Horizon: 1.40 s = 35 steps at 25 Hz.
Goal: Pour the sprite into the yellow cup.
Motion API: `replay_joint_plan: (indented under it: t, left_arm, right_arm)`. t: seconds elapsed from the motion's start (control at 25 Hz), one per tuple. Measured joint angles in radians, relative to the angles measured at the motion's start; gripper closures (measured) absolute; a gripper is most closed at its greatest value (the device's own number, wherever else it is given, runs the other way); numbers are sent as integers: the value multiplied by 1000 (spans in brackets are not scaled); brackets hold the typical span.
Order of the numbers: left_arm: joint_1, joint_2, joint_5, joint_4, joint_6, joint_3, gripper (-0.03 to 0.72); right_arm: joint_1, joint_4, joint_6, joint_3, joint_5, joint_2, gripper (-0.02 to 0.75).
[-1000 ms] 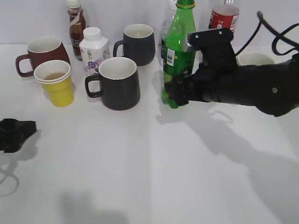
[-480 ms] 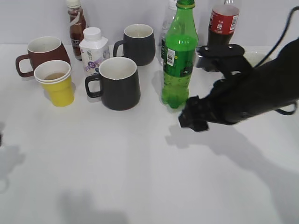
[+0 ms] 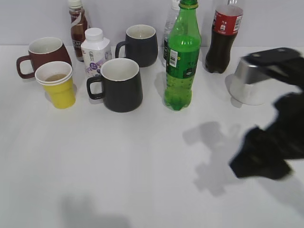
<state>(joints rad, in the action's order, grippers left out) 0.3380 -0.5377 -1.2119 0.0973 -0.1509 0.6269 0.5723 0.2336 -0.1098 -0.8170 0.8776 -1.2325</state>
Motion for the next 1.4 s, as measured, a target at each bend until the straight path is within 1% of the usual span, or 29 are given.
replay_joint_plan:
  t: [0.2, 0.32, 0.48, 0.72, 0.88, 1.12, 1.4]
  left_arm:
    - [0, 226, -5, -8, 120, 0, 100]
    - [0, 318, -7, -25, 157, 1, 101]
    - [0, 373, -9, -41, 189, -2, 102]
    - [0, 377, 126, -45, 196, -86, 102]
    - [0, 377, 139, -45, 199, -104, 108]
    - [0, 377, 141, -45, 201, -104, 136]
    - [0, 376, 142, -43, 201, -105, 157]
  right_arm:
    - [0, -5, -9, 100, 105, 212, 146]
    - [0, -35, 3, 179, 156, 371, 146]
    - [0, -90, 52, 230, 170, 629, 146]
    - [0, -203, 64, 247, 171, 924, 146]
    - [0, -204, 75, 247, 176, 1008, 146]
    - [0, -206, 83, 313, 177, 1015, 147]
    - [0, -214, 96, 316, 169, 1015, 148]
